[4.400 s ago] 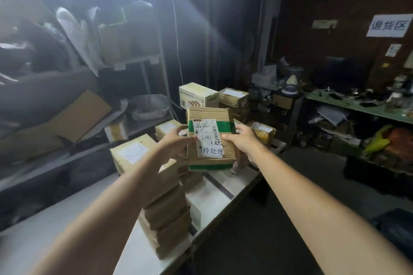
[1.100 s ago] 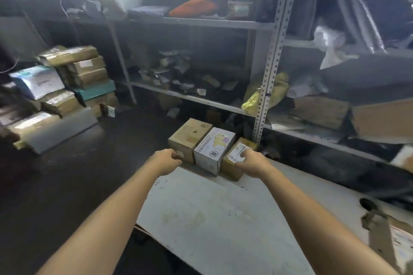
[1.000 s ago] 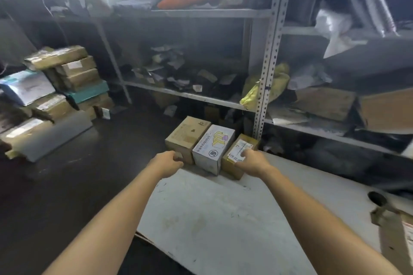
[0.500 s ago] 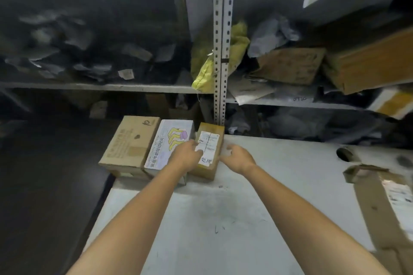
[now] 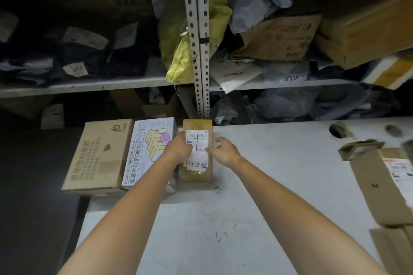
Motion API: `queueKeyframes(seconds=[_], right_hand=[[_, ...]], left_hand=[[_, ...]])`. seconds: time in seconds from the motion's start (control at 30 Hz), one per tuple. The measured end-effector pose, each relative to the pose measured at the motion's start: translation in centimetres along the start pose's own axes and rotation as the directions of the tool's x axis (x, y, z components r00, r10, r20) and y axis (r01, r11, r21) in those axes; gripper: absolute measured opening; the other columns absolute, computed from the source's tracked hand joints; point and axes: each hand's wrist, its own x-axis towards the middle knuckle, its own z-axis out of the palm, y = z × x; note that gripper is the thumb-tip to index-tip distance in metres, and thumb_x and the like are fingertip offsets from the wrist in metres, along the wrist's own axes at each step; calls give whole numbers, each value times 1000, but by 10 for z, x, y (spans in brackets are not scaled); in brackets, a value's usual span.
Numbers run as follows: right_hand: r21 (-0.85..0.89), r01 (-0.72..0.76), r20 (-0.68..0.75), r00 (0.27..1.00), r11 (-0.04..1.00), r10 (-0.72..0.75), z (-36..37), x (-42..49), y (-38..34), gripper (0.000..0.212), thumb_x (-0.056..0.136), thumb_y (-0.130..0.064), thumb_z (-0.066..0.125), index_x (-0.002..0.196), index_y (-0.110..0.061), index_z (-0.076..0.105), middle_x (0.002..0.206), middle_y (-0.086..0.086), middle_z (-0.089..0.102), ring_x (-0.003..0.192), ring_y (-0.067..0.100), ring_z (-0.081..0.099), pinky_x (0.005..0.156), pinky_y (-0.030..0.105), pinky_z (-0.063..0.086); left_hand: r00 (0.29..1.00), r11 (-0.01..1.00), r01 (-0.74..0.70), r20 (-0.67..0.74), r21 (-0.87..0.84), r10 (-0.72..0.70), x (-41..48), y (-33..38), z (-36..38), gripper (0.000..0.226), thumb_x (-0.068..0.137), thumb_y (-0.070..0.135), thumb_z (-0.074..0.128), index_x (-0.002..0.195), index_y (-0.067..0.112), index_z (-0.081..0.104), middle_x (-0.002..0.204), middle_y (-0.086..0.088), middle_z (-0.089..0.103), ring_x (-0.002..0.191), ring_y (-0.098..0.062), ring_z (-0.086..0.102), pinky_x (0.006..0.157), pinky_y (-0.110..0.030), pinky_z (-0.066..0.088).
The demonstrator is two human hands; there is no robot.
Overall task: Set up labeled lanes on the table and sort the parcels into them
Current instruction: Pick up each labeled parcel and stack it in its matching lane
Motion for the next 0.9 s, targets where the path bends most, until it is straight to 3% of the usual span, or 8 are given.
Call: queueKeyframes(seconds=[0.1, 0.17, 0.27, 0.4, 0.67, 0.9], right_hand=[[-8, 5, -41, 999, 1000, -6, -1, 12, 6, 47, 96, -30, 64, 138, -13, 50, 132, 8, 64, 115, 28, 63, 96, 40, 52], [-21, -2, -68, 998, 1000, 1, -6, 18, 12, 48, 95, -31, 63, 138, -14, 50, 129, 8, 65, 111, 28, 65, 95, 43, 53], [-24, 0, -73, 997, 1000, -1, -10, 28, 23, 47, 94, -29, 66, 137, -18, 51, 126, 8, 67, 109, 28, 66, 94, 43, 54], [73, -5, -62, 998, 997, 9, -8, 37, 35, 48, 92, -25, 69, 134, -23, 48, 117, 8, 69, 101, 27, 68, 90, 45, 57], [255, -21, -125, 991, 967, 55, -13, 10, 54, 38, 86, -23, 74, 116, -33, 53, 106, 2, 70, 96, 25, 70, 89, 47, 57], [346, -48, -263, 954, 937, 146, -52, -66, 78, 48, 88, -24, 72, 132, -24, 54, 116, 2, 68, 103, 24, 68, 93, 46, 56]], left_hand=[[996, 999, 37, 78, -8, -36, 1, 2, 15, 39, 102, 14, 51, 140, 15, 45, 134, -8, 60, 115, -30, 60, 94, -43, 55], [990, 994, 87, 112, -58, -80, -2, 0, 28, 48, 104, 17, 48, 149, 20, 35, 137, -7, 57, 111, -27, 56, 91, -45, 57], [982, 964, 157, 136, -214, -130, -2, -10, 39, 64, 104, 22, 51, 155, 37, 16, 134, -3, 59, 108, -25, 55, 82, -48, 60], [971, 876, 223, 174, -428, -162, 1, -14, 43, 64, 103, 14, 52, 153, 39, 22, 117, -5, 68, 92, -19, 69, 70, -43, 62], [978, 886, 149, 196, -439, -67, -24, -6, 42, 61, 102, 12, 54, 150, 39, 27, 98, 4, 71, 88, -18, 70, 62, -36, 60], [949, 924, 18, 297, -382, 104, -65, 30, 62, 64, 103, 14, 54, 152, 41, 24, 111, -2, 70, 95, -21, 68, 63, -36, 58]])
